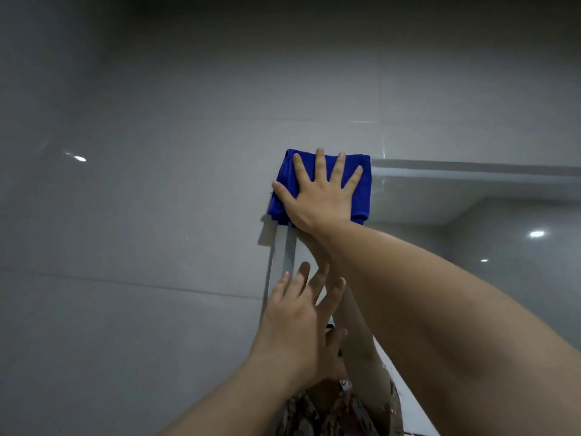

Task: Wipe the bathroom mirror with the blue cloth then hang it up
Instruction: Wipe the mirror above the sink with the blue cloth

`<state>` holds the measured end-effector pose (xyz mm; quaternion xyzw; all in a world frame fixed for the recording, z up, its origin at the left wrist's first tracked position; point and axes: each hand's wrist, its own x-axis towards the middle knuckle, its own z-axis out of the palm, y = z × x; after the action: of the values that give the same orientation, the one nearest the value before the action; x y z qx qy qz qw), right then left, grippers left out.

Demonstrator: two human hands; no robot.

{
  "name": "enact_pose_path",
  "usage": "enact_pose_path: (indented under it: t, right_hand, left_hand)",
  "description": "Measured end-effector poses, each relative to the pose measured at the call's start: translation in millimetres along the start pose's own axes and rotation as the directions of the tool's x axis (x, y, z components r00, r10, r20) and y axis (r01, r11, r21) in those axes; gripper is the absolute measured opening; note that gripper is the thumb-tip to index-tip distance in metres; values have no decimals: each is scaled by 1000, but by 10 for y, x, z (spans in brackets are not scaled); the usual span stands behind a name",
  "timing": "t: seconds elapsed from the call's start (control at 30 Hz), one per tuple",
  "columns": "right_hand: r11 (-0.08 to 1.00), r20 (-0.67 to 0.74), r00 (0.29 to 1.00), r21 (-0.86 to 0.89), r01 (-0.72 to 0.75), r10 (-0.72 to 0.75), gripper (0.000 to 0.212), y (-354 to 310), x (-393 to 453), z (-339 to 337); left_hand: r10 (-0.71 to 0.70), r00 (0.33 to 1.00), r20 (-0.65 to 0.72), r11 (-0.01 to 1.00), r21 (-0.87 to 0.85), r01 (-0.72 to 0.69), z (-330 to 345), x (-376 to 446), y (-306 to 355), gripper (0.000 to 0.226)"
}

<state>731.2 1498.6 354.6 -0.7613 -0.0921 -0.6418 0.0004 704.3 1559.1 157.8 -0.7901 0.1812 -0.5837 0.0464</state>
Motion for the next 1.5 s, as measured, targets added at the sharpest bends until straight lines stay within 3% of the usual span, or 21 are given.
enact_pose_path:
  t: [0.2,0.4,0.67,1.03,1.37,1.5]
  right_hand:
    - [999,24,999,25,47,-48,86,-88,61,-18]
    - [997,0,998,43,68,-68,82,273,-66,-37]
    - [1000,15,1000,11,3,-3,78,1110,-269,-201]
    - [993,45,992,-24,-116,117,76,2301,-616,-461]
    - [988,31,988,-9,-153,153,79,2178,-701,-404]
    - [990,32,989,-13,-141,141,80,1848,-740,-330]
  left_hand:
    - [-17,999,-35,999,-33,16,69,3,-26,69]
    - [-65,998,-16,997,-46,64,15,4,8,78]
    - [-284,959,-23,948,-159,277,3,73,462,71]
    - [-226,974,9,966,-128,225,107,281,1234,68]
    - [-147,989,1,988,-53,147,89,264,1090,66]
    - [-213,977,-22,975,-61,211,5,164,815,62]
